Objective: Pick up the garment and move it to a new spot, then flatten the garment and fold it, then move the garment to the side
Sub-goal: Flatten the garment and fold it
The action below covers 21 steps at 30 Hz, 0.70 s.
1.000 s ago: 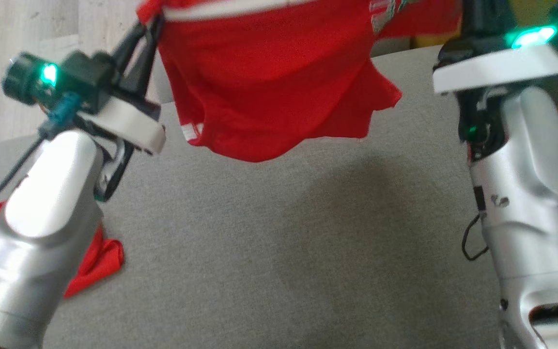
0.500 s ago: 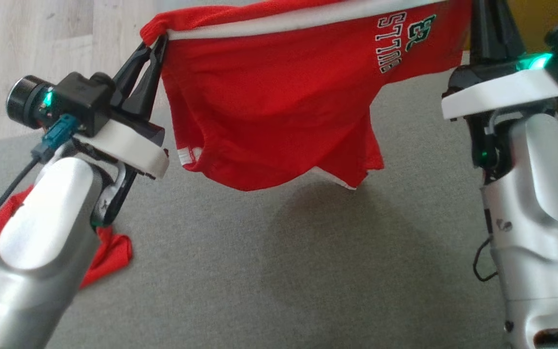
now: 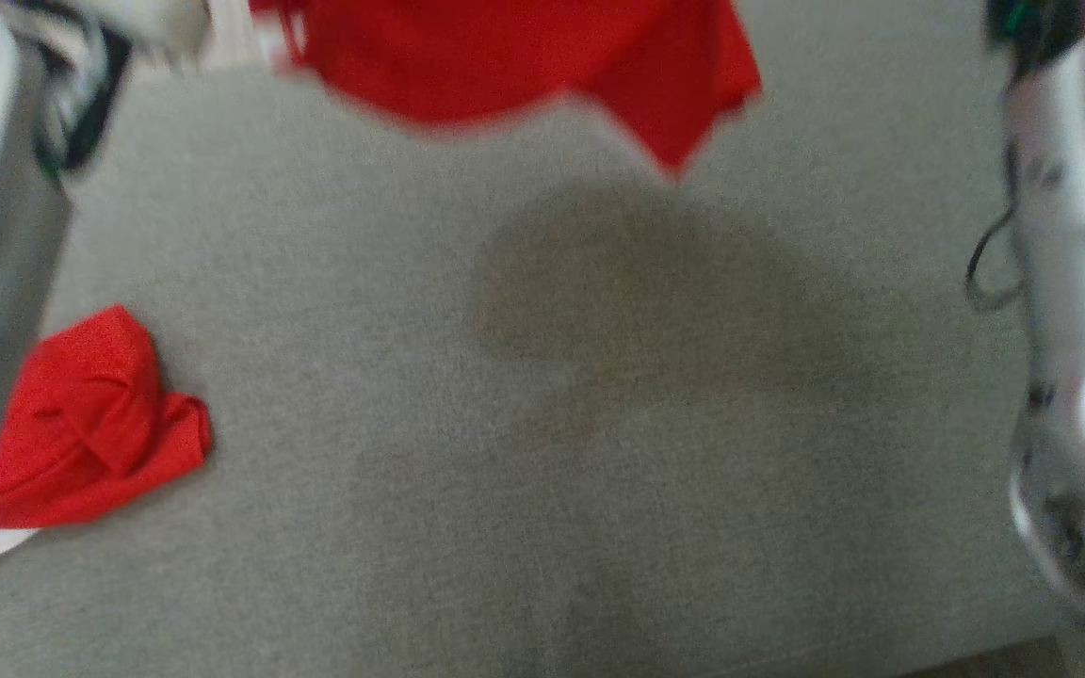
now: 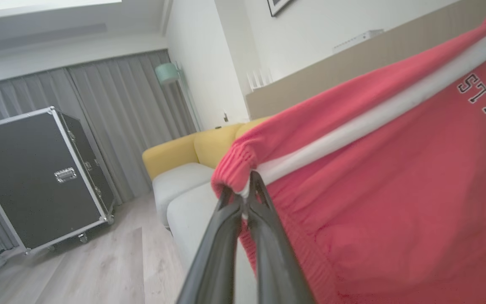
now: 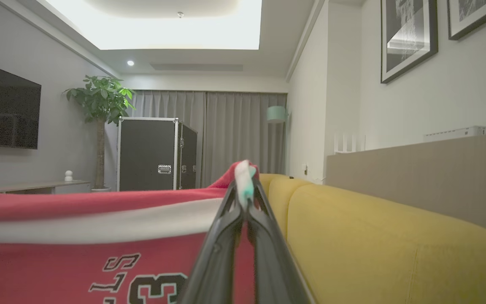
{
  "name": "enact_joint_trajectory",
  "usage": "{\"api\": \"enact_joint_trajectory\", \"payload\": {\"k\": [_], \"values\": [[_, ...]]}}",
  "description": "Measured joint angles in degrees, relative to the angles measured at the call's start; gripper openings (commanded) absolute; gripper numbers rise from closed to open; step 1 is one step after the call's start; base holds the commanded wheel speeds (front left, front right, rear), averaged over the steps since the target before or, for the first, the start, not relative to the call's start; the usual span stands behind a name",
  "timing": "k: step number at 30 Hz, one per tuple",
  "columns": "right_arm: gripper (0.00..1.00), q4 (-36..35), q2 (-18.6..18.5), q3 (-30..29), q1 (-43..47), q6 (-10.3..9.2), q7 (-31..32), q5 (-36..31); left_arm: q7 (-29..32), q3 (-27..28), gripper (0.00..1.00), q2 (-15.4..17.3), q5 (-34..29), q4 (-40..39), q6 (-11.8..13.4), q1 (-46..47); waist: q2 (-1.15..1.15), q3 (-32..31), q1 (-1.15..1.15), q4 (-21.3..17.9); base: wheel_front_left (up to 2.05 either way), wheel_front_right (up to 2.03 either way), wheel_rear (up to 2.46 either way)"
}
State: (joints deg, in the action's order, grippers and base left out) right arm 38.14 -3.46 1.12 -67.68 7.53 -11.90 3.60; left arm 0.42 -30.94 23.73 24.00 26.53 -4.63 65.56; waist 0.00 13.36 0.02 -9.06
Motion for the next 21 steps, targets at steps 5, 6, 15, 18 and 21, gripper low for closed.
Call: {"api": "enact_joint_trajectory", "payload": {"k": [5,6,15,18,21], "values": [[0.0,8.77,-0.02,-5.03,-9.59,0.0,-2.67,-5.01,-7.44,0.02,0.0,-4.28,-2.04,8.67,-0.69,9.9,0.0,5.02,0.01,0.05,0.0,0.0,0.0],[0.0,9.99,-0.02,-5.72,-9.74,0.0,-2.79,-5.82,-8.82,-0.2,0.0,-5.03,-2.21,10.32,-1.0,10.58,0.0,5.73,0.0,0.12,0.0,0.0,0.0],[0.0,18.64,-0.34,-6.32,-4.27,0.0,-2.8,-10.09,-14.24,-4.41,0.0,-8.54,-2.34,20.2,-2.52,8.12,0.0,8.57,-0.01,1.26,0.0,0.0,0.0],[0.0,24.95,-1.04,-4.67,-0.46,0.0,-2.78,-11.24,-14.72,-6.34,0.0,-9.28,-1.67,21.69,-2.96,3.43,0.0,8.31,-0.02,1.7,0.0,0.0,0.0],[0.0,30.37,-2.16,-2.18,1.4,0.0,-2.66,-11.24,-14.86,-9.16,0.0,-9.33,-0.48,21.41,-2.96,-2.38,0.0,7.27,-0.02,1.96,0.0,0.0,0.0]]}}
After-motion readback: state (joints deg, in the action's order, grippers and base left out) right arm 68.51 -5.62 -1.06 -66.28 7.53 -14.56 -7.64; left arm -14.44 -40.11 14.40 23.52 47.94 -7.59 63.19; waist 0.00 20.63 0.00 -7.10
